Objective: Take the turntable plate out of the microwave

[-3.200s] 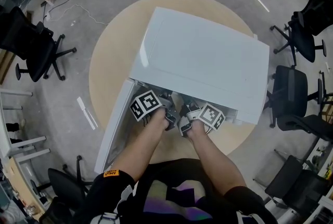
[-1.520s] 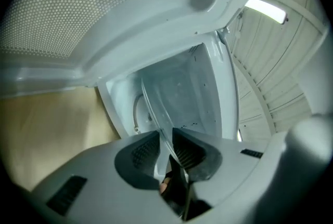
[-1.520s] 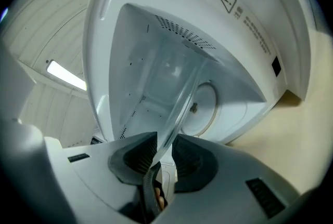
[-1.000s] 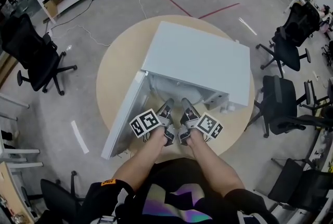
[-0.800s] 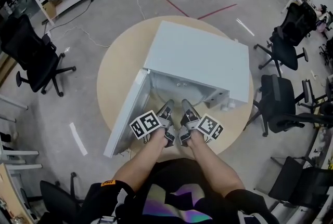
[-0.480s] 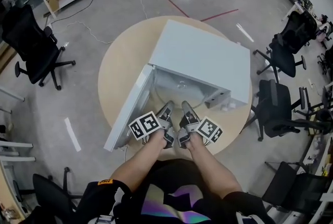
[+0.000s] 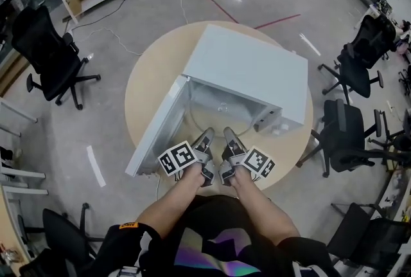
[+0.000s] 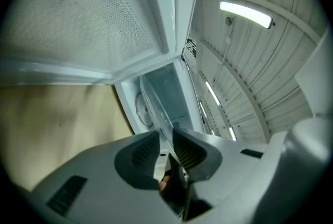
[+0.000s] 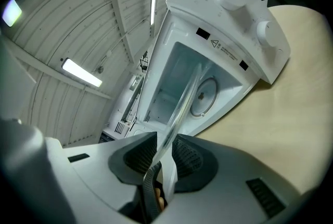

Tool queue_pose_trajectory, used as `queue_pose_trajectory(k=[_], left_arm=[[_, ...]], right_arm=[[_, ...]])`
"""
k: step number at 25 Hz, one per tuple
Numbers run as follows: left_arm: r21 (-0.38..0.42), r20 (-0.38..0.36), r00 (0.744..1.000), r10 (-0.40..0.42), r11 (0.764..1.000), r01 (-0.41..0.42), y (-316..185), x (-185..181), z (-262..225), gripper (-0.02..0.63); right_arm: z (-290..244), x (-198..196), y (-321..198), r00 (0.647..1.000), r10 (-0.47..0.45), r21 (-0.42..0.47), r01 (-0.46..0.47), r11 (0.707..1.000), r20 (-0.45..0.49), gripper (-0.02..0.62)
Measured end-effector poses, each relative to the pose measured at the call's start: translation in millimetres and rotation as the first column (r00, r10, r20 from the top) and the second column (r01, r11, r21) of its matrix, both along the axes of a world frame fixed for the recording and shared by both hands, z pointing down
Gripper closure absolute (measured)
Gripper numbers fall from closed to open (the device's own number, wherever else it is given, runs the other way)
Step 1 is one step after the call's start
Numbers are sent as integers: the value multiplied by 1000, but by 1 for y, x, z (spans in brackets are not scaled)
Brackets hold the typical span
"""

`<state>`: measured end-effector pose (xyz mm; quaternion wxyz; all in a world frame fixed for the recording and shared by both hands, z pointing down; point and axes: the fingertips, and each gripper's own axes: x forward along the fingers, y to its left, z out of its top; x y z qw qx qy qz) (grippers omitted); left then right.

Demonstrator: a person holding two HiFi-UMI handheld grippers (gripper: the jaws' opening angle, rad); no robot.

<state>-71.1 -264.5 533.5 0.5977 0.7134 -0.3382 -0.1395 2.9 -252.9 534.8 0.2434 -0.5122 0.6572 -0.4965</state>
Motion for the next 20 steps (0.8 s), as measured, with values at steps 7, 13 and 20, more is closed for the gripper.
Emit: queue_pose_trajectory(k=[7,13,20], left_arm=[[5,17,999,-39,999,39,31,8,-5,489],[11,26,997,-79,997,79,63,11,-4,489],[8,37,993,-111,994,111,99,15,-1,489]], right_arm=[[-3,8,27,999,-49,9,48,999,19,506],[-2,11,55,995,-97,20,97,995,23,506],[2,16,89,991,-132,16,132,991,29,506]])
